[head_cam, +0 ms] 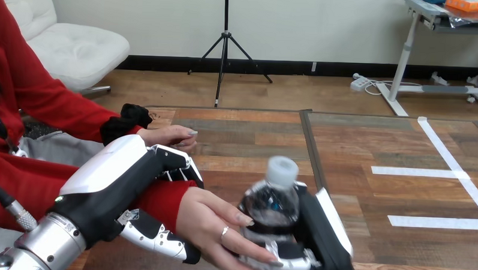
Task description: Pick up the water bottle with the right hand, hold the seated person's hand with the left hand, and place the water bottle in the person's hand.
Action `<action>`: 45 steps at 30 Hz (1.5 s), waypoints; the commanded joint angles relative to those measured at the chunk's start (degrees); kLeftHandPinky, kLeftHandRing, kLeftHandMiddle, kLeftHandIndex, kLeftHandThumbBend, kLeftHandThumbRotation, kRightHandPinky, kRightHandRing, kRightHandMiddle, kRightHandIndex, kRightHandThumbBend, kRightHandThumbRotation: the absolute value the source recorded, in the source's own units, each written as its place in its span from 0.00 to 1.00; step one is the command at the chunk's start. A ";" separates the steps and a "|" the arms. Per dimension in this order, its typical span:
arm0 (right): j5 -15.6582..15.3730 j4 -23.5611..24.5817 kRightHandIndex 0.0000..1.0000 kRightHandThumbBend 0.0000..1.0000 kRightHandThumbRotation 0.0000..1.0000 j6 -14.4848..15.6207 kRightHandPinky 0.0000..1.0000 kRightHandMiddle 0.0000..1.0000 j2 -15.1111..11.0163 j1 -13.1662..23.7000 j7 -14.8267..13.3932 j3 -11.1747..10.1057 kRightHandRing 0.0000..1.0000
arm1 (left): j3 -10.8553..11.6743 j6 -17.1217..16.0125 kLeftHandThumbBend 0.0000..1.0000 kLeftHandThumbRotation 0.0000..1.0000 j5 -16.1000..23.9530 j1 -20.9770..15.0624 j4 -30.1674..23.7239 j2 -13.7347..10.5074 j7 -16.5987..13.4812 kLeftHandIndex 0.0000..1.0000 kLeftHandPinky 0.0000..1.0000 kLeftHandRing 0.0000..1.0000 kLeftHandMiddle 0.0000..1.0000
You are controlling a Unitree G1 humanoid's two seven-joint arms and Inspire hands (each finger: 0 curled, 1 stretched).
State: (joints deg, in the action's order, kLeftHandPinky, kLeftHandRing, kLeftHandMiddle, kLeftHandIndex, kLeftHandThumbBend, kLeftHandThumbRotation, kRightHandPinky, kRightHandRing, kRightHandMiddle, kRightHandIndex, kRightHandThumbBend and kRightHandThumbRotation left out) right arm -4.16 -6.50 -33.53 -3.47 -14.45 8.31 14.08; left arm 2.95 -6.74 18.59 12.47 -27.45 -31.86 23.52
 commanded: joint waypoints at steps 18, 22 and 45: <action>0.84 12.30 0.36 0.87 0.02 -2.63 0.24 0.36 -1.05 -5.05 3.51 5.04 0.29 | 0.02 -1.28 0.99 0.00 -0.29 -5.51 -1.23 0.37 -1.20 0.48 0.35 0.40 0.46; 0.97 12.84 0.37 0.87 0.03 -2.60 0.24 0.36 -1.11 -5.24 3.59 5.02 0.29 | -0.11 -1.65 0.99 0.00 -0.30 -5.76 -0.83 0.31 -1.21 0.48 0.35 0.40 0.45; 0.27 14.38 0.37 0.86 0.06 -0.51 0.23 0.35 -0.67 -2.85 3.68 4.93 0.29 | -0.90 -1.74 1.00 0.00 -0.11 -7.12 0.44 0.37 -0.96 0.47 0.34 0.40 0.45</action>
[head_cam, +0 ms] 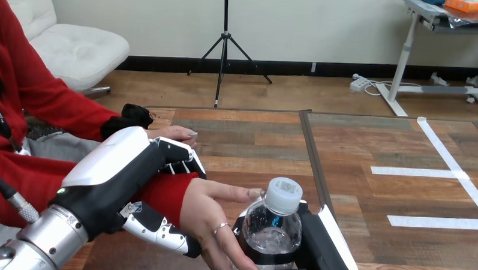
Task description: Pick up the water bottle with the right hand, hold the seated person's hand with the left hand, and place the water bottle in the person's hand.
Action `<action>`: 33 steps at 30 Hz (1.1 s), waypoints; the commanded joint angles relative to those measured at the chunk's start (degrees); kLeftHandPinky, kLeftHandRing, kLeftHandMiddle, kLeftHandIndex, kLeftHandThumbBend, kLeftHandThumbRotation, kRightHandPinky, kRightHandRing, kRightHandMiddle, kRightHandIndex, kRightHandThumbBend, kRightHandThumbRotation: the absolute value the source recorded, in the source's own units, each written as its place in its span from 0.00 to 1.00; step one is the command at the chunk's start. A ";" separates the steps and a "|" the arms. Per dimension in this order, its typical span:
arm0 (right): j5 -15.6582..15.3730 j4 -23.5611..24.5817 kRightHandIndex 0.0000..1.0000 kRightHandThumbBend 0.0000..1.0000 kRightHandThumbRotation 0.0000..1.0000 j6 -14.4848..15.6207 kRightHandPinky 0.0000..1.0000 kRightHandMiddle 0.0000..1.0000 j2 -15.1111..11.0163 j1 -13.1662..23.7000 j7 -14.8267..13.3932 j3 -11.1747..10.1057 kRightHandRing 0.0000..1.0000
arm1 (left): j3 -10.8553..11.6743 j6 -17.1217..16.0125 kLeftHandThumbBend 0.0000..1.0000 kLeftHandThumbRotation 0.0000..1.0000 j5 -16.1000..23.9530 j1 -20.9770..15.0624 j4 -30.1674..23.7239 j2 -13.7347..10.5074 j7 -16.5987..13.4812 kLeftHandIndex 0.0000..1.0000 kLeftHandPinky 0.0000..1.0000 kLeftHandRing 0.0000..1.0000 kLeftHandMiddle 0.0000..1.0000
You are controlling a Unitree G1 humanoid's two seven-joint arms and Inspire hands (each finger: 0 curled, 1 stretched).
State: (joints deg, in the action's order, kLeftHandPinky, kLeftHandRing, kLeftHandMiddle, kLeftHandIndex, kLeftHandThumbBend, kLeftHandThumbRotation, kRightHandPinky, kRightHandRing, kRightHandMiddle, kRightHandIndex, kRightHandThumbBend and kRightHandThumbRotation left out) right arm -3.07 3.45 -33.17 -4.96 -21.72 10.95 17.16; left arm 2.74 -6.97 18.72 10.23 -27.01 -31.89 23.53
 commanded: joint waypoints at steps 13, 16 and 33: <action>-1.95 4.72 0.38 0.86 0.06 1.52 0.24 0.35 1.95 7.02 0.63 2.20 0.30 | -0.51 -1.15 1.00 0.00 0.09 -4.90 -0.42 0.50 -1.06 0.47 0.34 0.39 0.45; -2.57 4.08 0.38 0.86 0.06 2.03 0.24 0.35 2.47 8.13 0.33 2.31 0.30 | -0.53 -1.17 1.00 0.00 -0.02 -5.01 -0.30 0.50 -0.99 0.48 0.34 0.39 0.45; -5.49 -1.16 0.39 0.85 0.05 5.21 0.25 0.37 3.97 13.74 -1.13 2.79 0.31 | -0.71 -0.52 1.00 0.00 0.54 -5.11 -1.19 0.85 -0.89 0.47 0.34 0.40 0.45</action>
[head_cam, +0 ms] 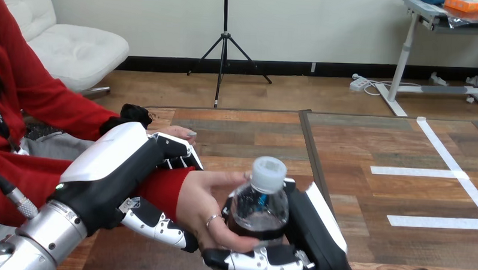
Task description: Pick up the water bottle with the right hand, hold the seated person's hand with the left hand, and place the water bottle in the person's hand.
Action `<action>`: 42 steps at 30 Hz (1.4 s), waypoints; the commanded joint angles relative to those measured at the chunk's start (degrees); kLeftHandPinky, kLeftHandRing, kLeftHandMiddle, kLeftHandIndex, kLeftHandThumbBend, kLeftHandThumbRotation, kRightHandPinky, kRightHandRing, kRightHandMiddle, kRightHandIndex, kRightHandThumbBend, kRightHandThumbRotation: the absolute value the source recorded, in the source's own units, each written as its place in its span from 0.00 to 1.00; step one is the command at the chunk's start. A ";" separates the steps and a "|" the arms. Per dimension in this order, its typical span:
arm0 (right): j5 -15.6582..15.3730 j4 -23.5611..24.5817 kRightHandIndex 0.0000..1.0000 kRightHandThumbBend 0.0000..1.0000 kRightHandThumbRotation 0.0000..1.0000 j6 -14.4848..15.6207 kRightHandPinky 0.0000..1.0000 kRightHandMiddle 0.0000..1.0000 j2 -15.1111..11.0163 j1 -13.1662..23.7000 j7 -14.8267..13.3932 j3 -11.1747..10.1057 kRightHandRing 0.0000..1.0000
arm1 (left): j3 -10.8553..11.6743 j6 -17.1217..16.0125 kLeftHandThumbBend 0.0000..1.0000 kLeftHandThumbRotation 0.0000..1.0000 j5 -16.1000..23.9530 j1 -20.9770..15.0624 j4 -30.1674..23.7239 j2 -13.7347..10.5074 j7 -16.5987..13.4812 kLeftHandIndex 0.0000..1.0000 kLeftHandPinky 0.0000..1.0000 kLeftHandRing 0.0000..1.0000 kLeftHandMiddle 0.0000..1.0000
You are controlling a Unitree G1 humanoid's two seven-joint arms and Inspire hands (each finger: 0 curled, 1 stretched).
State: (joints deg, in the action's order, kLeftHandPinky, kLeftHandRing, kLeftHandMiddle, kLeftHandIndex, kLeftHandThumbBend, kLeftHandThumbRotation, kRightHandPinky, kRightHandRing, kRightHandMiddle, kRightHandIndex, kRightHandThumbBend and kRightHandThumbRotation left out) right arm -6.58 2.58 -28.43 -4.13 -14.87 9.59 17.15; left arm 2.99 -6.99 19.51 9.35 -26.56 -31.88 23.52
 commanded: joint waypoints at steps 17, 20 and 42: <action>-4.56 -5.43 0.39 0.85 0.05 2.44 0.25 0.36 2.71 10.87 -1.53 2.25 0.30 | -0.84 -0.97 1.00 0.00 -0.15 -3.91 -1.46 1.12 -0.94 0.48 0.35 0.40 0.46; -5.16 -6.56 0.40 0.85 0.06 2.95 0.25 0.37 2.49 11.69 -1.79 2.03 0.30 | -0.89 -0.94 1.00 0.00 -0.01 -3.73 -1.48 1.26 -1.09 0.48 0.35 0.40 0.46; -5.35 -11.64 0.40 0.86 0.06 4.54 0.23 0.36 1.53 15.93 -2.47 0.16 0.28 | -1.16 -0.80 0.99 0.00 0.18 -2.06 -2.01 2.05 -1.46 0.48 0.35 0.41 0.46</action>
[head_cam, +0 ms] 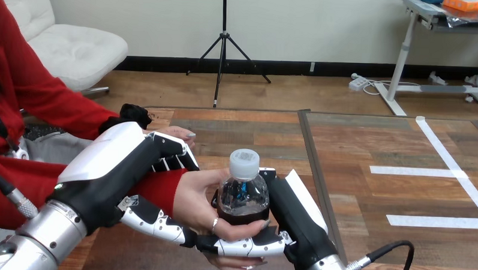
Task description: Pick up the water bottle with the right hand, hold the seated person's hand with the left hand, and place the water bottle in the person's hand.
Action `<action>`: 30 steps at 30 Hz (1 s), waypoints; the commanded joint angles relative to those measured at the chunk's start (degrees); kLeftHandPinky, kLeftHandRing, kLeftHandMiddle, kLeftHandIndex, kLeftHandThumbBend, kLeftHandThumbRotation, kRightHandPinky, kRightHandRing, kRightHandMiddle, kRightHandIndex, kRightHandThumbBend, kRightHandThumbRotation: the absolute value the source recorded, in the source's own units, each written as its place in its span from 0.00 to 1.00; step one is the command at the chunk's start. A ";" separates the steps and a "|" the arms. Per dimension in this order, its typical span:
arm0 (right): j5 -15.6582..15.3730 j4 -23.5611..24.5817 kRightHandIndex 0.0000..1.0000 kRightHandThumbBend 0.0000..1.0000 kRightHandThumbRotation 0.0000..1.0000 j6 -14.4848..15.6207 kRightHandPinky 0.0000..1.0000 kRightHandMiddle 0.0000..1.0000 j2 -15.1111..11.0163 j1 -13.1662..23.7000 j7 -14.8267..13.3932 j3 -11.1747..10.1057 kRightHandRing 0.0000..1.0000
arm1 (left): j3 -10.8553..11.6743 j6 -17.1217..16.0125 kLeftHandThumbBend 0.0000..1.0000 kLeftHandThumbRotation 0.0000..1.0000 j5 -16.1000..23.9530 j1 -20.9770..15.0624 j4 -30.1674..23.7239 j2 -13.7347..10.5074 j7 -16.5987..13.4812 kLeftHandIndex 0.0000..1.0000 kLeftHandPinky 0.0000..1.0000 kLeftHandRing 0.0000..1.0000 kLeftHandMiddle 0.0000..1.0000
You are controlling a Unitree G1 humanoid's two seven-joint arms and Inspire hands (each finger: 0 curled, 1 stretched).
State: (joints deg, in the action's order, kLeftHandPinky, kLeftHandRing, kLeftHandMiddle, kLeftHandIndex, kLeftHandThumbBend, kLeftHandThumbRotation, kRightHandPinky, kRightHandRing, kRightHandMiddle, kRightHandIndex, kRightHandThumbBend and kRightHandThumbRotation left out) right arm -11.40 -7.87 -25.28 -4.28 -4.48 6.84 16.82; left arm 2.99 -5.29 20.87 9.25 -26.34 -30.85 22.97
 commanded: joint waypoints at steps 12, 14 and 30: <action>-0.32 -1.75 0.40 0.87 0.06 1.74 0.23 0.35 1.49 5.53 0.12 0.30 0.28 | -1.35 -1.84 0.99 0.00 -0.79 -1.25 -2.63 0.97 -1.30 0.48 0.34 0.40 0.46; -0.34 -1.85 0.40 0.87 0.06 1.64 0.23 0.35 1.50 5.51 0.06 0.30 0.28 | -1.34 -1.81 0.99 0.00 -0.75 -1.22 -2.70 0.96 -1.34 0.48 0.34 0.40 0.46; -0.11 -0.71 0.42 0.87 0.07 3.03 0.24 0.37 1.33 4.75 0.56 0.37 0.30 | -1.77 -2.02 0.99 0.00 -0.62 -1.63 -1.90 1.38 -1.68 0.48 0.35 0.40 0.46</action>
State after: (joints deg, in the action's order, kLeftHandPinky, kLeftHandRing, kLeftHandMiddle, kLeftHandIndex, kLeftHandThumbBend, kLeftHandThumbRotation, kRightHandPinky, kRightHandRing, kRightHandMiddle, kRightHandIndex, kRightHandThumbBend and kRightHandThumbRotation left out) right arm -11.36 -8.48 -23.63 -4.32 -3.81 7.09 16.84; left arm 2.96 -5.11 21.02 10.08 -26.26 -30.49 22.02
